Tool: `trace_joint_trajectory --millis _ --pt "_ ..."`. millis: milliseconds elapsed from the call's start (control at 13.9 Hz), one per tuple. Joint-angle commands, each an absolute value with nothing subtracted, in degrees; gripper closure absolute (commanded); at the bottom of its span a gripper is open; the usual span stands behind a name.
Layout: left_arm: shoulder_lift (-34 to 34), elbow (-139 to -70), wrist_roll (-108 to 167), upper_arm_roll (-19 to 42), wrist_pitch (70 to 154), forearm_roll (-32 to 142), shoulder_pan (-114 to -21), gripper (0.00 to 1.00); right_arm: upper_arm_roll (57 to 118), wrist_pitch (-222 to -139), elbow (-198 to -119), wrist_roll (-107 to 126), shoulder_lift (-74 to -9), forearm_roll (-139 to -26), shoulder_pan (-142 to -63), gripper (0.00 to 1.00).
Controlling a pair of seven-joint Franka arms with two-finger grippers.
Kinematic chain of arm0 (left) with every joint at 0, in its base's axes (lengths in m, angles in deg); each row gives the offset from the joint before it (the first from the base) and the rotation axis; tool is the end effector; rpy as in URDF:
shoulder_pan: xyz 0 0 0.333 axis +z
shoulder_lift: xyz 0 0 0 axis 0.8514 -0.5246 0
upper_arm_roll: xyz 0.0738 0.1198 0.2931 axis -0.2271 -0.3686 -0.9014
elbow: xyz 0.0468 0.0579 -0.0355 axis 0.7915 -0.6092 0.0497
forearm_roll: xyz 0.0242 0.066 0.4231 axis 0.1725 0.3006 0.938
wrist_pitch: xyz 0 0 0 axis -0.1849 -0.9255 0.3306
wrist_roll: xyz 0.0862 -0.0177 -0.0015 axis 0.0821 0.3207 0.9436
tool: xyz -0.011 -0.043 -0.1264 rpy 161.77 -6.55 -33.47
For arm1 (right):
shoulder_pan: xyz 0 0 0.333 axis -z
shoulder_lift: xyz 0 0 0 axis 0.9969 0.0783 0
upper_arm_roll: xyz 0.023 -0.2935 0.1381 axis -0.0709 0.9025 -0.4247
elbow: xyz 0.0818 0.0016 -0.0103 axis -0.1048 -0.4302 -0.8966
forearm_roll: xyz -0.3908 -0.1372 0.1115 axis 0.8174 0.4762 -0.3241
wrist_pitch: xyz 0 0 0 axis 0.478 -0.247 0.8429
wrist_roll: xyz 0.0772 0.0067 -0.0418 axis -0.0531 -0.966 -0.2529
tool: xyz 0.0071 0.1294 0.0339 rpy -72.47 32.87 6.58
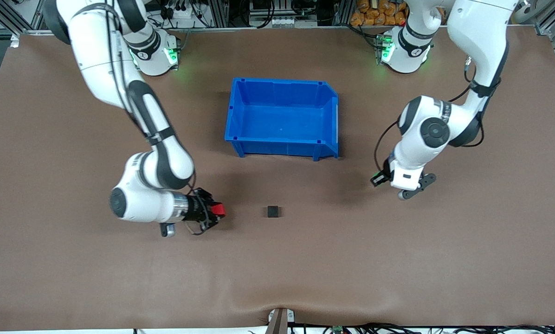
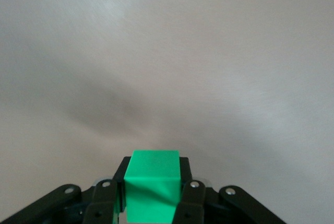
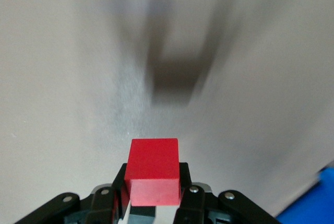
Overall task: Attach green and red cubes to black cube
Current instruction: 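Carry the red and green cubes toward the black cube with both grippers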
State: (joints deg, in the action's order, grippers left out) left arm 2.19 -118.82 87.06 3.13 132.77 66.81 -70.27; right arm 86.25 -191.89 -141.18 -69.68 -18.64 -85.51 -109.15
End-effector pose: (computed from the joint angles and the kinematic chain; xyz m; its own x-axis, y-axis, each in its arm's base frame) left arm 0.6001 -0.2354 0.2192 0.7506 0.6604 -0.0209 0.6606 -0.7496 0.0417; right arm 0.7082 0.2968 0.1776 0.1819 -0.8600 -0.4769 -0.9803 -0.1966 -0.0194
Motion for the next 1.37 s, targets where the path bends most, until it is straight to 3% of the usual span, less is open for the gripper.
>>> trace_joint_trajectory --millis 0,216,575,1006,1078,1222,1293 --pt "-8.42 -101.79 104.12 2.9 124.7 66.57 -73.47 1.0 86.8 -197.32 -140.75 -76.9 -16.62 -87.7 -112.13 1.0" --pt "-15.99 -91.92 122.67 2.55 123.44 66.83 -77.95 1.0 86.8 -204.45 -140.4 -82.1 -15.04 -90.24 -114.95 1.0" --pt "-23.29 -81.37 140.19 1.06 124.23 66.83 -82.7 1.0 86.8 -205.52 -139.17 -82.99 -14.16 -93.24 -117.41 1.0" --pt "-27.61 -78.9 151.73 0.97 132.14 66.48 -85.78 1.0 86.8 -210.01 -138.12 -83.78 -11.61 -93.94 -119.87 1.0" --pt "-28.13 -78.81 151.73 0.97 132.23 66.48 -85.87 1.0 86.8 -210.0 -138.12 -83.69 -11.43 -93.85 -119.88 0.86" --pt "-28.49 -78.02 151.73 0.97 132.23 66.48 -86.05 1.0 86.8 -210.27 -138.12 -83.95 -11.17 -93.85 -120.31 0.04" --pt "-29.1 -77.58 151.73 0.97 132.32 66.48 -86.31 1.0 86.8 -210.27 -138.12 -84.13 -11.25 -93.85 -120.4 0.0"
